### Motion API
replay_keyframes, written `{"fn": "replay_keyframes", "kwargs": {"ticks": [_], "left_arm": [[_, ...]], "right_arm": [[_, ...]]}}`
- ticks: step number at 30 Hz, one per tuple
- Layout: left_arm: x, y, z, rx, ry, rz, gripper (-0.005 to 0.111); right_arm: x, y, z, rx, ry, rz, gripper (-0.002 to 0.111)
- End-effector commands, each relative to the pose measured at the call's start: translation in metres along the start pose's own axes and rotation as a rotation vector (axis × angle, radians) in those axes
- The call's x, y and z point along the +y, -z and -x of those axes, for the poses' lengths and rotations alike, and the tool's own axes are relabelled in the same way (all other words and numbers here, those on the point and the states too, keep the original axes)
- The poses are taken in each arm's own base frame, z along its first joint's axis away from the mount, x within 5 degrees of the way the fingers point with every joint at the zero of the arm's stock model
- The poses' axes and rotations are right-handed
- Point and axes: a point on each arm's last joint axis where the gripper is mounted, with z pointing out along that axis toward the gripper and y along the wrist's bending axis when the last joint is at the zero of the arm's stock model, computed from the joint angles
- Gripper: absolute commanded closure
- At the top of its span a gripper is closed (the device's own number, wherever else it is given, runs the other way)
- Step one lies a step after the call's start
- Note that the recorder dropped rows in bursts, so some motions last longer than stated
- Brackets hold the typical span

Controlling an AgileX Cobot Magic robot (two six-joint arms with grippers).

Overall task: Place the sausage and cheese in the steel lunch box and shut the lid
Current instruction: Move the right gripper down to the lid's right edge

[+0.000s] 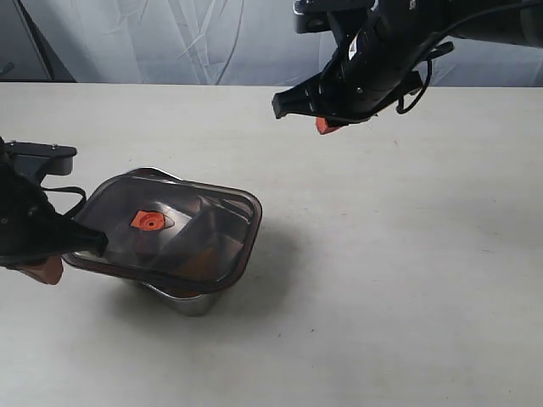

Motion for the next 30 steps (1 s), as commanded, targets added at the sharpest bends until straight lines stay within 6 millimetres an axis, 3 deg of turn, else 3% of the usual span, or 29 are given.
{"fn": "replay_keyframes", "kwargs": {"ticks": [1,15,25,30], "left_arm": [[-0.001,-0.001,0.003,-0.032,-0.001,-0.006,0.107],[0.000,-0.001,0.008,-0.092,-0.008,0.005,0.107],[0.001,0.001,0.011,-0.122,-0.007,0.014,0.107],[0.001,0.001,0.012,-0.124,-0.010,0.017,0.107]], "right_arm": [[0.000,0.004,0.008,-0.031,0.004,0.002,0.108],[0.000,0.004,0.010,-0.039,0.004,0.003,0.108],[-0.011,-0.065,-0.008,0.124,-0.008,-0.019,0.109],[-0.005,-0.076,-0.012,0.141,-0.022,0.048,0.109]]}}
